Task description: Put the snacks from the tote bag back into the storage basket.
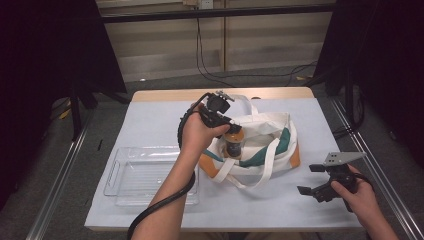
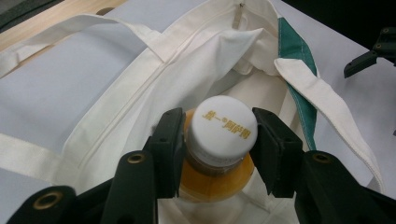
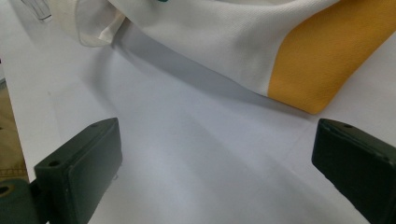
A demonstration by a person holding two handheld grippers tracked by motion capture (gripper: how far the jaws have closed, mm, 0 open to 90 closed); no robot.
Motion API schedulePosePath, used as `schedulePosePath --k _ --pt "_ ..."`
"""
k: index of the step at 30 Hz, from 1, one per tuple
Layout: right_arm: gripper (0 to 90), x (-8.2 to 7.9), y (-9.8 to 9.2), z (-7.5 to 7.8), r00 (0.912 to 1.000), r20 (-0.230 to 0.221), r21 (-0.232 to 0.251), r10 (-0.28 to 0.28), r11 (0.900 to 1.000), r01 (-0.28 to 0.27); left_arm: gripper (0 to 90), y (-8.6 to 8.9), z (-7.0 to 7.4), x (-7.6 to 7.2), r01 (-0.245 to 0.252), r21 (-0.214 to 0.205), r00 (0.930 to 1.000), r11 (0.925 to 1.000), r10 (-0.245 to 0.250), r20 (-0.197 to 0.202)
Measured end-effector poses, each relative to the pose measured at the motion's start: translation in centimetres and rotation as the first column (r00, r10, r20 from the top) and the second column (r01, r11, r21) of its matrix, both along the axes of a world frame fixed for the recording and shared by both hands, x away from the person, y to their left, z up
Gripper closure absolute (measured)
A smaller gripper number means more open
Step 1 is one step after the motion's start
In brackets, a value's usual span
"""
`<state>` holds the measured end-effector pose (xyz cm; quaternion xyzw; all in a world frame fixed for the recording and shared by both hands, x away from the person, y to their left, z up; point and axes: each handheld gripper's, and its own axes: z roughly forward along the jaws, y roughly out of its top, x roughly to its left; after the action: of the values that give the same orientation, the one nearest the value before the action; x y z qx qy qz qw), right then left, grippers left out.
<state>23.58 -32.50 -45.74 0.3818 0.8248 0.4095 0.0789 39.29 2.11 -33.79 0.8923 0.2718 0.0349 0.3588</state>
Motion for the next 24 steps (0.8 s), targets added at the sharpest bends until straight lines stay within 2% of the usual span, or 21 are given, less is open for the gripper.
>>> schedulePosePath --k 8,10,12,20,21,24 --pt "1.4 0.0 0.0 0.0 1.0000 0.002 -0.003 -0.001 1.0000 0.001 56.5 -0.2 0.0 0.1 0.011 0.021 0.9998 0.9997 -0.011 0.015" --pt "1.4 0.0 0.0 0.0 1.0000 0.003 -0.003 0.000 1.0000 0.000 58.2 -0.5 0.4 0.0 0.030 0.061 0.9993 0.9977 -0.031 0.019" --pt "1.4 0.0 0.1 0.0 1.0000 -0.001 -0.001 -0.001 1.0000 0.001 58.6 -0.7 0.5 0.0 0.028 0.073 0.9994 0.9969 -0.030 0.019" --pt "1.4 0.0 -0.1 0.0 1.0000 0.002 0.002 -0.004 1.0000 0.004 59.2 -1.3 1.0 0.2 0.010 0.120 0.9998 0.9927 -0.008 -0.015" --pt "1.4 0.0 -0.1 0.0 1.0000 0.003 0.003 -0.005 1.0000 0.005 59.2 -1.4 1.1 0.3 0.020 0.133 0.9998 0.9909 -0.018 -0.013" --pt "1.4 0.0 -0.1 0.0 1.0000 0.003 0.002 -0.005 1.0000 0.005 59.2 -1.8 1.4 0.2 0.015 0.164 0.9994 0.9864 -0.009 -0.033"
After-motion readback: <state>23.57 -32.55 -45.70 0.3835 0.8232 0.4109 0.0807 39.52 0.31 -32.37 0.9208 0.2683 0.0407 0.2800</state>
